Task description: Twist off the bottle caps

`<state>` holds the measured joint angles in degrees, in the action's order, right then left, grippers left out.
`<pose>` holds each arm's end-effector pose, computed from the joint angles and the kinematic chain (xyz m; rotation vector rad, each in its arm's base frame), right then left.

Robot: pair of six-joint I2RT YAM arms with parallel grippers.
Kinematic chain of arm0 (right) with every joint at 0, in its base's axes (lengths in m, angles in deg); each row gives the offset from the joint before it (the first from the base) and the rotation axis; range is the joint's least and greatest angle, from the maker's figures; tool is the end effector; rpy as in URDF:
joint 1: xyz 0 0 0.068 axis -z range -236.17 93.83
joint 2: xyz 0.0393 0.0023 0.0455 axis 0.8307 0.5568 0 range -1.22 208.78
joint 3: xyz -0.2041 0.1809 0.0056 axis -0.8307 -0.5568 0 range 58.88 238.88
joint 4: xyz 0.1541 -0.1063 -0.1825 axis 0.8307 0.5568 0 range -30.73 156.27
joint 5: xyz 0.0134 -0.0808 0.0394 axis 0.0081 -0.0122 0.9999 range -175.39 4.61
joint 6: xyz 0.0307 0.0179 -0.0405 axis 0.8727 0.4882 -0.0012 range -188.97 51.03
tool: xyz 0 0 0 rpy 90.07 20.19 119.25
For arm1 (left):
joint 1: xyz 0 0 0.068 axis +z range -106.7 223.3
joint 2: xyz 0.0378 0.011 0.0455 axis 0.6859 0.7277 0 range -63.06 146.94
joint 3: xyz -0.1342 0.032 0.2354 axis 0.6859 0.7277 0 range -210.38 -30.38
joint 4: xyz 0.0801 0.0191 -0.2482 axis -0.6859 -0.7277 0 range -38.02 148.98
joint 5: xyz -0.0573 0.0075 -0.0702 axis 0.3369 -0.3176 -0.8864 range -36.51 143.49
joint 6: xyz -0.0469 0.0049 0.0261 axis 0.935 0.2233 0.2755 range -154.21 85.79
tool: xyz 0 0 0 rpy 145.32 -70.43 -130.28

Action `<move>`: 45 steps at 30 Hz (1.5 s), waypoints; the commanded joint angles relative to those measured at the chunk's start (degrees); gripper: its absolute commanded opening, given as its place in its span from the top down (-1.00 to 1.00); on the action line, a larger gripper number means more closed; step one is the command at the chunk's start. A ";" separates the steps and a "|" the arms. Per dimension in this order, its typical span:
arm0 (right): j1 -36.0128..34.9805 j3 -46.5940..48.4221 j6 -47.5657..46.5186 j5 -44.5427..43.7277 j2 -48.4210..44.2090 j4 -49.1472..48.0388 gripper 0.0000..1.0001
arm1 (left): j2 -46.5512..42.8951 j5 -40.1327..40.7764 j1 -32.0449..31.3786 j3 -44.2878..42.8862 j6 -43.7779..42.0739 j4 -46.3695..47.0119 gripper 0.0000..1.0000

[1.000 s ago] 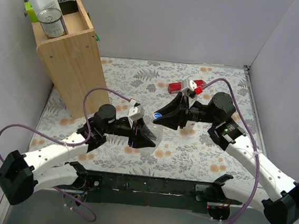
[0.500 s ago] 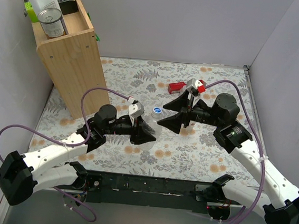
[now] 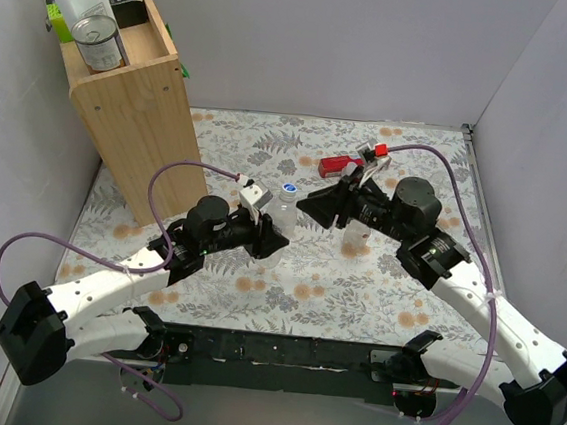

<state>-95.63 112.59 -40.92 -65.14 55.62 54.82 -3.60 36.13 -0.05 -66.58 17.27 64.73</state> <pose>0.1703 0.1563 0.3834 -0.4645 1.6137 1.1845 0.1656 -0.1707 0.2668 0.0862 2.1216 -1.3571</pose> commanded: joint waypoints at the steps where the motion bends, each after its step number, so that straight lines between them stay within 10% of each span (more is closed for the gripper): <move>1: -2.10 3.32 3.06 -5.83 2.66 -2.32 -0.08 | -0.22 3.56 -0.15 -2.38 0.11 -1.63 0.88; 45: -6.24 10.09 1.65 -2.06 15.41 -5.75 -0.18 | 1.89 1.37 -1.12 -2.82 -0.33 -1.72 0.88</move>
<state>-100.00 119.44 -39.30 -69.84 70.54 53.11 -1.70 38.14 -0.40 -66.98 17.66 62.00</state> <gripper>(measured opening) 0.591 0.355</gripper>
